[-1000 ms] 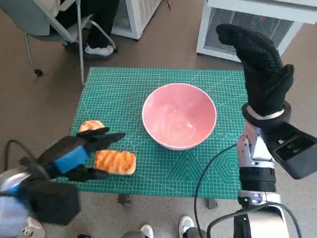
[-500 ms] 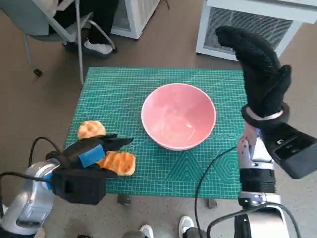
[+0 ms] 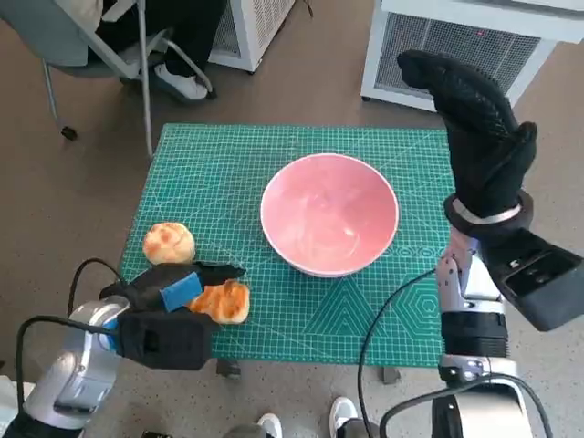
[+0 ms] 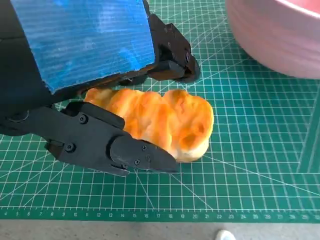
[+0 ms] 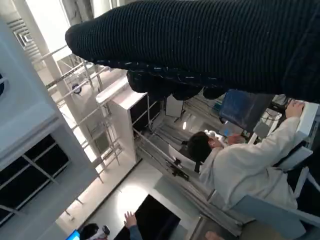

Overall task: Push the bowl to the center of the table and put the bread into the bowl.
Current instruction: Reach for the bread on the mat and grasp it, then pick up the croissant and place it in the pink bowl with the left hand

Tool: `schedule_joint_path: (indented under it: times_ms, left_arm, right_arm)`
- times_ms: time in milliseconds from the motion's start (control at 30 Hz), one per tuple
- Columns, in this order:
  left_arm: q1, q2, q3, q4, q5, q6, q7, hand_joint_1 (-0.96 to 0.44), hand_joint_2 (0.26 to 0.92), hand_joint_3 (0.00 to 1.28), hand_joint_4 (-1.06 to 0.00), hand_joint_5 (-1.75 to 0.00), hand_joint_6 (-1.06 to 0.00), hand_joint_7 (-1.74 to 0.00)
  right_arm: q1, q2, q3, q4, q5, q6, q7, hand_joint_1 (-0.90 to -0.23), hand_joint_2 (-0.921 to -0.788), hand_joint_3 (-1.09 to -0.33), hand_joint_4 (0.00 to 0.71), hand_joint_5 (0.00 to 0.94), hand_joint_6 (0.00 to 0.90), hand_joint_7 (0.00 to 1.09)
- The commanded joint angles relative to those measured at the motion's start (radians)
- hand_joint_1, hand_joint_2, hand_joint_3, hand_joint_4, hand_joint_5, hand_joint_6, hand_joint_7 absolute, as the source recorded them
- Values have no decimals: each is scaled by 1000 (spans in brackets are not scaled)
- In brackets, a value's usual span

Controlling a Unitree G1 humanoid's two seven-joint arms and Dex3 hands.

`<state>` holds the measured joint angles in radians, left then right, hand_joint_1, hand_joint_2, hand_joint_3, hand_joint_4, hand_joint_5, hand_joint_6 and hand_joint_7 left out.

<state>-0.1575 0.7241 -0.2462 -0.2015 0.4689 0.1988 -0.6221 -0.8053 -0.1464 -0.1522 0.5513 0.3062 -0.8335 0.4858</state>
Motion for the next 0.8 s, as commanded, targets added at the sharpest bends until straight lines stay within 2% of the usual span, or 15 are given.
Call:
schedule_joint_path:
  times_ms: [33, 67, 133, 167, 200, 267, 333, 400, 467, 533, 733, 800]
  left_arm:
    - [33, -8, -7, 12, 13, -21, 20, -192, 910, 118, -566, -906, -474, -1124]
    - [36, -7, -5, 13, 10, -28, 23, -124, 914, 134, -577, -1056, -483, -1167]
    - [41, -4, -1, 15, 2, -44, 26, -65, 904, 155, -598, -1198, -521, -1160]
    - [43, -2, 2, 16, -3, -52, 27, -42, 831, 284, -609, -1275, -546, -1161]
    - [44, 1, 6, 15, -9, -61, 26, -34, 798, 341, -614, -1304, -556, -1164]
    - [45, 5, 14, 9, -19, -72, 23, -15, 690, 539, -622, -1394, -569, -1202]
    - [42, 11, 27, -2, -29, -76, 15, -8, 663, 586, -633, -1394, -564, -1233]
    - [36, 17, 41, -19, -39, -79, 5, -4, 684, 543, -656, -1317, -554, -1277]
    - [30, 21, 58, -35, -50, -82, -1, -2, 743, 425, -682, -1221, -552, -1298]
    - [21, 25, 77, -55, -61, -85, -5, -1, 767, 379, -690, -1184, -553, -1307]
    - [-19, 23, 143, -113, -103, -86, -5, 0, 792, 331, -694, -1160, -554, -1303]
    - [-48, 18, 172, -138, -119, -84, 4, 0, 822, 279, -685, -1178, -558, -1275]
  right_arm:
    - [22, -1, 4, 1, -17, 5, -8, -542, -921, -802, 245, 65, -1, 629]
    - [22, -1, 4, 2, -16, 5, -8, -542, -921, -803, 244, 66, -1, 628]
    - [22, 0, 4, 5, -16, 4, -9, -542, -921, -803, 243, 67, -1, 627]
    - [21, 0, 4, 7, -16, 3, -9, -542, -921, -803, 243, 68, -1, 627]
    - [21, 1, 4, 10, -16, 2, -9, -542, -921, -803, 243, 68, -1, 626]
    - [21, 1, 4, 12, -17, 1, -10, -542, -921, -801, 242, 70, -1, 624]
    - [21, 2, 4, 14, -18, 1, -12, -542, -921, -801, 242, 71, -1, 622]
    - [21, 3, 5, 14, -18, 1, -13, -542, -921, -800, 242, 73, -1, 621]
    - [21, 3, 6, 15, -19, 1, -13, -540, -921, -800, 241, 74, -1, 620]
    - [21, 4, 6, 15, -18, 2, -13, -538, -921, -800, 240, 76, -1, 619]
    - [21, 4, 7, 18, -12, -1, -6, -537, -921, -800, 237, 80, -1, 611]
    - [21, 4, 8, 18, -11, -2, -4, -537, -921, -799, 234, 81, -1, 602]
